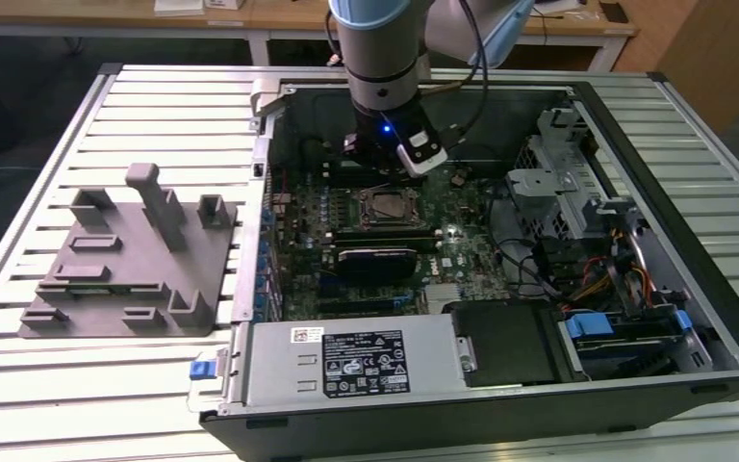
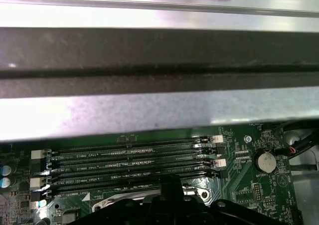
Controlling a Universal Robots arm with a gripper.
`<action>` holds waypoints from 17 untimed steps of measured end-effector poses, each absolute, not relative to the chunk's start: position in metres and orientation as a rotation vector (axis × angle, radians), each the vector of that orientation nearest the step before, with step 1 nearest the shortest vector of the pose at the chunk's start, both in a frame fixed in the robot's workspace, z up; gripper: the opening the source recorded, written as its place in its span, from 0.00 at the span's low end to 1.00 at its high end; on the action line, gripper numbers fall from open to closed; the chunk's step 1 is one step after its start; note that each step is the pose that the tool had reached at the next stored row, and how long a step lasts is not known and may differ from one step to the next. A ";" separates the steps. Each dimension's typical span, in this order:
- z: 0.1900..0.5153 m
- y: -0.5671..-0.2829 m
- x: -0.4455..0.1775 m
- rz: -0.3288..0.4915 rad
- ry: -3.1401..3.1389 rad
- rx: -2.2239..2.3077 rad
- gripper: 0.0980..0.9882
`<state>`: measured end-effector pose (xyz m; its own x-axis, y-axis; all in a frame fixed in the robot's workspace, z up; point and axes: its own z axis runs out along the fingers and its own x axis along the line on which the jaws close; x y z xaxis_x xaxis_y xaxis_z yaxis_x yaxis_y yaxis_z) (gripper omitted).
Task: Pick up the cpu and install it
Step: 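Install the first cpu locking lever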
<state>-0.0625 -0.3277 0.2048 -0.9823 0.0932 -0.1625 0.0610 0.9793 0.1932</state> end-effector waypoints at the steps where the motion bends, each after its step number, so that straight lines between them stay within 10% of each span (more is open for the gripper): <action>1: 0.205 -0.328 -0.063 0.280 2.955 0.116 0.01; 17: 0.203 -0.324 -0.064 0.284 2.947 0.183 0.01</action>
<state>-0.0636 -0.3237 0.2030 -0.9770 0.1387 -0.1618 0.1053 0.9742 0.1995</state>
